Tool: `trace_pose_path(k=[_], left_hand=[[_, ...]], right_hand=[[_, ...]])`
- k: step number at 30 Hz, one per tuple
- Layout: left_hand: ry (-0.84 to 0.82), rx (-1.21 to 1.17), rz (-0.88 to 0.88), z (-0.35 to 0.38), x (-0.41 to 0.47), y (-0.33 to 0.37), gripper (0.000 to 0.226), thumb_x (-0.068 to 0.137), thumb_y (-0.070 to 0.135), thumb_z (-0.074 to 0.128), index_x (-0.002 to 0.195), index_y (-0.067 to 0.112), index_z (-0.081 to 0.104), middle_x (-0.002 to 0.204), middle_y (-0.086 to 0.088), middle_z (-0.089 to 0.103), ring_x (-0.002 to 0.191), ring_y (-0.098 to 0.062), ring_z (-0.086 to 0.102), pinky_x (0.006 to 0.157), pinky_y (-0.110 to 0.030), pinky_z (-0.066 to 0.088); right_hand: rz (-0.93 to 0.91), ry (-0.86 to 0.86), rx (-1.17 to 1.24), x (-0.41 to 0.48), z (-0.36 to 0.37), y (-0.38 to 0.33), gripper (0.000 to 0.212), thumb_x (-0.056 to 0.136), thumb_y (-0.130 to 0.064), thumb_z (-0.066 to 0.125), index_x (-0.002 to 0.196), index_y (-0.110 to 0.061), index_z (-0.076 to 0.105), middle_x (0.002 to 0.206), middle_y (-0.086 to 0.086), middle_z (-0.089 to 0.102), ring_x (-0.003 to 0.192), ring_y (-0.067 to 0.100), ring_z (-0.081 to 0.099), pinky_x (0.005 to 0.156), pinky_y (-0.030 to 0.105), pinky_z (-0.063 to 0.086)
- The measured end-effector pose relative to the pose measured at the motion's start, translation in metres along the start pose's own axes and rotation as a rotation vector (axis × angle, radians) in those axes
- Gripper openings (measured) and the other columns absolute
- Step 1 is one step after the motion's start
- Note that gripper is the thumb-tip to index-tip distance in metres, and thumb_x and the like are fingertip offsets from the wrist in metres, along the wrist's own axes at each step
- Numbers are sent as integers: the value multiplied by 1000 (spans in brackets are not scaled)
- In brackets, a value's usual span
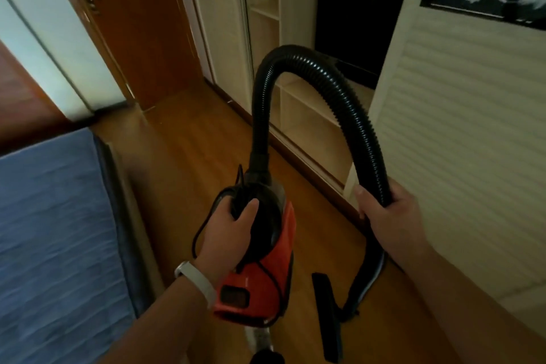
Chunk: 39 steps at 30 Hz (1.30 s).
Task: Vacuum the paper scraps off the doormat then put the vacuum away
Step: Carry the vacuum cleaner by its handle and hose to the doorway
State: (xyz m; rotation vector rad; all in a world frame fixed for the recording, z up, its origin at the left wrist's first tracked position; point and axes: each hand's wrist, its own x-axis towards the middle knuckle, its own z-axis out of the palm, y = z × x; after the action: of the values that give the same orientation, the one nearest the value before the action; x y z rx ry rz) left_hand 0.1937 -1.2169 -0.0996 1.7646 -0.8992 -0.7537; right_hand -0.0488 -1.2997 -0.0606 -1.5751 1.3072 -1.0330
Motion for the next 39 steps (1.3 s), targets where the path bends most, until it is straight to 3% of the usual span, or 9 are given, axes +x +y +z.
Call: trace_pose_path(k=[3,6,11,15,24,27,32,37,39], left_hand=[[-24,-16,-12,-8,67,-4,15,94,44,58,101,32,60,96,6,69,86,-9,67,76,-38,59],[-5,2,26,-24,128,-2,10,94,42,58,101,34,57,97,11,66,86,-1,62,70,-24,52],[2,12,-9,-61,215,9,20,94,46,57,102,28,58,96,7,68,87,-12,66,72,-37,58],[48,24,-9,-84,265,14,18,95,42,58,91,24,58,84,3,67,73,-14,66,57,-34,54],[188,33,-75,-104,379,7,18,95,41,59,92,23,60,86,-4,68,77,-22,67,73,-53,57],[229,42,-102,-104,425,3,21,93,45,59,92,24,61,82,-7,68,73,-28,67,67,-54,58],[322,11,-156,-92,502,7,14,93,40,62,94,26,62,89,-4,71,82,-22,69,75,-54,58],[375,34,-143,-87,579,28,5,94,33,62,93,30,60,90,2,70,85,-13,68,66,-28,54],[394,54,-127,-87,603,32,5,94,33,62,92,29,59,90,3,69,84,-10,67,67,-28,53]], right_hand=[[41,24,-40,54,41,0,18,90,-28,68,78,-16,60,67,9,61,49,8,55,44,16,46],[75,13,-68,106,89,-10,22,90,-31,67,79,-13,61,67,8,63,55,18,59,49,28,51],[68,15,-46,179,156,-39,27,89,-37,65,81,-12,61,70,7,65,60,20,62,55,33,53],[45,-30,-39,225,189,-53,29,88,-37,65,75,-11,59,65,5,62,55,15,59,54,32,53],[-20,-189,-6,346,267,-54,29,90,-36,65,76,-11,59,64,0,60,49,4,54,45,12,43],[-44,-224,39,398,296,-50,29,89,-36,65,77,-10,60,65,3,61,49,3,53,46,12,43],[-68,-324,125,496,334,-46,27,88,-33,68,75,-11,61,65,5,61,51,7,54,47,16,44],[-43,-400,145,590,354,-51,25,88,-37,68,74,-18,61,67,1,63,55,7,57,50,17,45],[-41,-422,156,620,366,-54,27,89,-38,67,72,-18,61,65,0,62,55,7,58,53,20,46]])
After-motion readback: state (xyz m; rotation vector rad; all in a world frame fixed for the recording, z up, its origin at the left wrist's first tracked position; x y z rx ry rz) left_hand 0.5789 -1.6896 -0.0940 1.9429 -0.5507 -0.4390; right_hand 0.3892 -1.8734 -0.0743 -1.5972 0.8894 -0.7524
